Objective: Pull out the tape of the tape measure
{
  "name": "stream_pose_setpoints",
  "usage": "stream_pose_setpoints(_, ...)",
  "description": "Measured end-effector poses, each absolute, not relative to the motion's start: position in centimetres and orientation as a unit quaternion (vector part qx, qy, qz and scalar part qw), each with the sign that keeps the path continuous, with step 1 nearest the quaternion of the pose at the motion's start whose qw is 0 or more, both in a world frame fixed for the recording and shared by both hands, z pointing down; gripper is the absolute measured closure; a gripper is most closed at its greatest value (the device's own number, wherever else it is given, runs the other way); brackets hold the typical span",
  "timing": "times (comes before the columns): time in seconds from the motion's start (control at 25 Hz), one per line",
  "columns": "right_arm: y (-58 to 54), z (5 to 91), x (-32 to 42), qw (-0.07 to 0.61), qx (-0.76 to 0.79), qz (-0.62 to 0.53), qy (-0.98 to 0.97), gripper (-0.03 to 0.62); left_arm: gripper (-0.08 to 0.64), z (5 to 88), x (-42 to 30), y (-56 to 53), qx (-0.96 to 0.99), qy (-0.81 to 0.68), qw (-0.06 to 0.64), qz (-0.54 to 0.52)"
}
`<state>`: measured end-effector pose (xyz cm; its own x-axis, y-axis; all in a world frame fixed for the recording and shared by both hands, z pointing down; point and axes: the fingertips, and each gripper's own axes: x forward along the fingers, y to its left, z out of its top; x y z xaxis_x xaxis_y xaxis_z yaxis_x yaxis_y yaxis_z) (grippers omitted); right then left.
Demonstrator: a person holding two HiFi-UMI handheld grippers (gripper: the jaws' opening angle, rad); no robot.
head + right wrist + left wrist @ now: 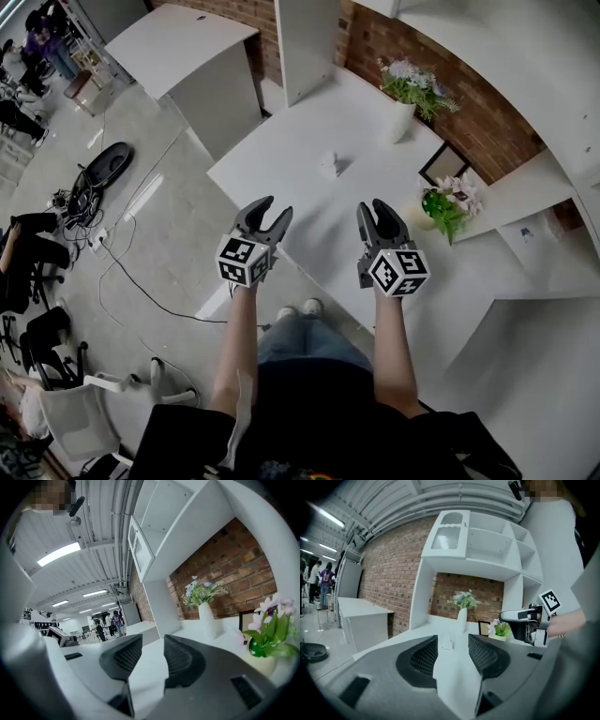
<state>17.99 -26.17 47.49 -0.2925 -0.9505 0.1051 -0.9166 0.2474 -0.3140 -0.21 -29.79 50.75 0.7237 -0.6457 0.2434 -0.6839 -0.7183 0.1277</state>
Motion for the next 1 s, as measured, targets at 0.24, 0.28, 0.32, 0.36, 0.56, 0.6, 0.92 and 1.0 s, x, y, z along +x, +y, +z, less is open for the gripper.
stream_pose_setpoints(0.24,-28.4,46.7,19.2,0.048,-0.605,-0.151,0.78,0.468,0.385,50.3,2.4,-33.5,0.936,-0.325,0.094,0.098)
stream_pose_setpoints(0.28,-28.9,46.5,19.3,0.049,-0.606,-0.151,0.779,0.469,0.385,50.2,2.9,-34.2,0.939,-0.318,0.091,0.099)
stream_pose_setpoints(0.32,-29.3,46.4,19.5,0.049,-0.607,-0.151,0.778,0.469,0.385,50.2,3.4,-34.9,0.941,-0.311,0.089,0.101)
stream_pose_setpoints(0.36,-29.7,46.3,19.6,0.049,-0.608,-0.151,0.778,0.469,0.385,50.3,3.8,-35.6,0.943,-0.304,0.087,0.105)
stream_pose_setpoints(0.56,-32.0,46.7,20.3,0.048,-0.608,-0.159,0.776,0.468,0.385,51.5,6.7,-39.2,0.955,-0.251,0.076,0.137)
stream_pose_setpoints(0.6,-32.3,47.0,20.5,0.046,-0.608,-0.164,0.776,0.469,0.385,52.0,7.3,-39.9,0.958,-0.238,0.075,0.145)
stream_pose_setpoints(0.92,-34.2,51.2,21.1,0.024,-0.597,-0.2,0.776,0.469,0.385,56.9,12.5,-44.2,0.971,-0.094,0.028,0.217)
stream_pose_setpoints(1.0,-34.5,52.5,20.8,0.02,-0.593,-0.21,0.778,0.468,0.38,58.0,13.6,-44.9,0.972,-0.055,0.019,0.229)
